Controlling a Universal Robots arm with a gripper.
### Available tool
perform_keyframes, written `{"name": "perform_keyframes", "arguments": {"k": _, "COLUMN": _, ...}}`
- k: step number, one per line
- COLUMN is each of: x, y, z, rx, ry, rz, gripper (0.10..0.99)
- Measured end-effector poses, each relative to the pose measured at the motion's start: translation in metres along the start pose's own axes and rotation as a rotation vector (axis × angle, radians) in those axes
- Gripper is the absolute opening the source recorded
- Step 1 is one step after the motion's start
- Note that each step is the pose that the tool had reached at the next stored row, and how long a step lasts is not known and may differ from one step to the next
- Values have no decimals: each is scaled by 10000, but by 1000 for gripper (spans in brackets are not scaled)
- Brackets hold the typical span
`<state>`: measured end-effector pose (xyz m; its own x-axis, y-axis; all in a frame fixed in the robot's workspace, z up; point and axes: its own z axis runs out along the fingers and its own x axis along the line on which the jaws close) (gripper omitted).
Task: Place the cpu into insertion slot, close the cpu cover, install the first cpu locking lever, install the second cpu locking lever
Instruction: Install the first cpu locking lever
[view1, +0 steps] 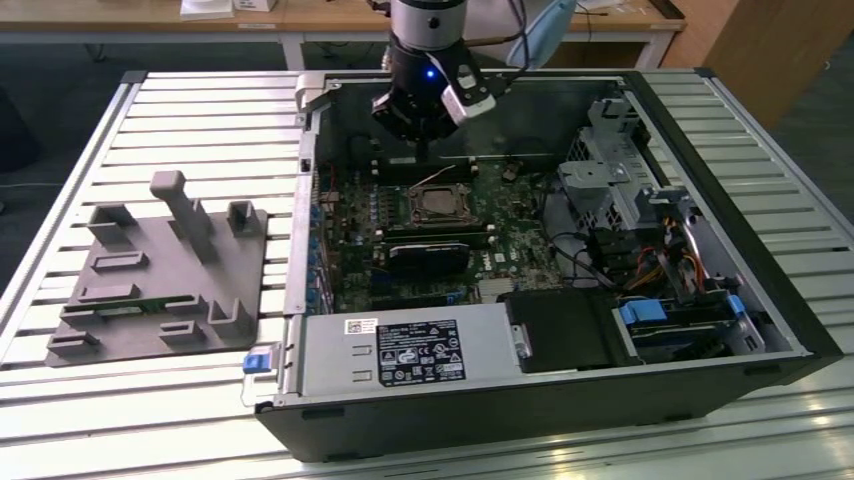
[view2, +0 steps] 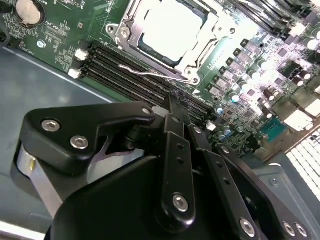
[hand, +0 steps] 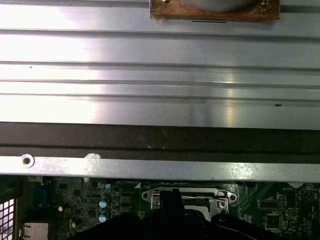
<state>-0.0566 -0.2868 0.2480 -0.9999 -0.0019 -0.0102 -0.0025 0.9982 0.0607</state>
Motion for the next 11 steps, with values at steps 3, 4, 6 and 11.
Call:
{"name": "perform_keyframes", "arguments": {"k": 3, "x": 0, "y": -5, "z": 27, "rx": 1, "ry": 1, "rz": 0, "gripper": 106}}
{"name": "perform_keyframes", "arguments": {"k": 4, "x": -3, "y": -6, "z": 40, "rx": -4, "ry": 1, "rz": 1, "gripper": 106}}
{"name": "perform_keyframes", "arguments": {"k": 6, "x": -13, "y": -8, "z": 72, "rx": -22, "ry": 0, "rz": 4, "gripper": 106}}
{"name": "perform_keyframes", "arguments": {"k": 11, "x": -44, "y": -12, "z": 135, "rx": -27, "ry": 1, "rz": 4, "gripper": 106}}
